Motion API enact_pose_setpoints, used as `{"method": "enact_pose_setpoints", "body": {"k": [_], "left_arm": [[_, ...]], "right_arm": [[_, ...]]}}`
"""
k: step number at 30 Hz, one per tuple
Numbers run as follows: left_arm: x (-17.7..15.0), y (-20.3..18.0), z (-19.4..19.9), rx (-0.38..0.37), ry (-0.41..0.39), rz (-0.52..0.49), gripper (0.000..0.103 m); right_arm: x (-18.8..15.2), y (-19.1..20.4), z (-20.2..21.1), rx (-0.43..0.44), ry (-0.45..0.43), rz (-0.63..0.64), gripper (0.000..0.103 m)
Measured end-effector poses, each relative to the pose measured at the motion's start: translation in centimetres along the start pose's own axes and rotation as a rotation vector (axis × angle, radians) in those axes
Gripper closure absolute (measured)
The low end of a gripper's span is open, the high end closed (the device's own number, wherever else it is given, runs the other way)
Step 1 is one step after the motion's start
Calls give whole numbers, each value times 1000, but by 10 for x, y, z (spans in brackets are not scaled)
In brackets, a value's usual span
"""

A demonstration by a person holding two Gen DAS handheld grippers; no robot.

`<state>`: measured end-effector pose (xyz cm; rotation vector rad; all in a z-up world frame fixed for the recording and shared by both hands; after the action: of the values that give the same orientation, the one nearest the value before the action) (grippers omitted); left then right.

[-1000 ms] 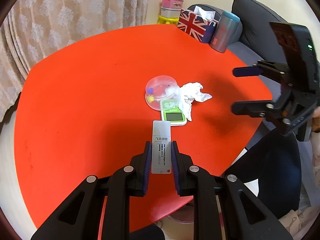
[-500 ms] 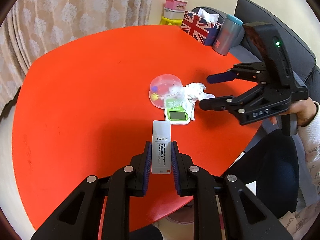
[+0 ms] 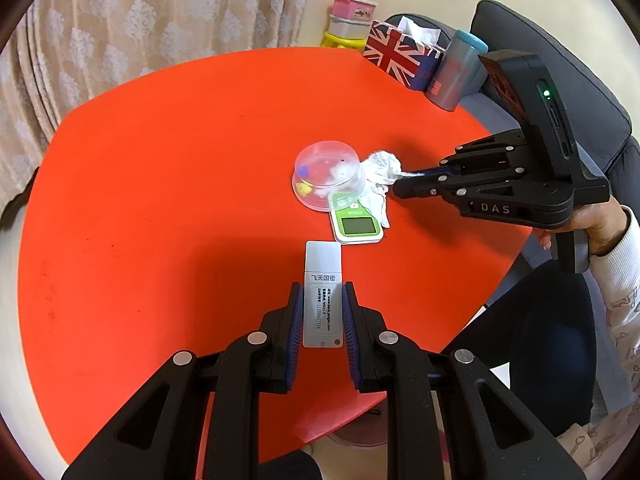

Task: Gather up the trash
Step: 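Grasp the crumpled white tissue with the right gripper while the left holds the white card, then carry the tissue over the bin and open the right gripper while the left carries the card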

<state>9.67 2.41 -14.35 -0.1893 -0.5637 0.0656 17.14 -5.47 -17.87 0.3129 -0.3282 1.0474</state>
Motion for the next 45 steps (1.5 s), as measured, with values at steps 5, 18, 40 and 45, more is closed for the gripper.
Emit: {"method": "enact_pose_setpoints", "body": {"k": [5,18,40,45], "left_arm": [[-1,-2,1,-7,-7,-2,84],[6,-15,17,-19,-45,-22,84],[-9,-64,61,-29,-108,-99,84],[-23,-74,63,-38,-101,-105,84]], "right_arm": [[1,0,12,3,-30,-8,103],[7,0,65,-17,-121,-14,103],[-44,38,143,-15,-179,1,103],[-62,56,149,6,-174,9,103]]}}
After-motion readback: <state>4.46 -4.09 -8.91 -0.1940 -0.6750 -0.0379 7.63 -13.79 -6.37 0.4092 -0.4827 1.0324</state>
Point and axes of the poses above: each gripper's, at about its wrist camera, not at the fingertips, and z roughly against the way its jaws point, y to its left, x to its top, the point moved 10 cm from there along -z, roughly the way its jaws point
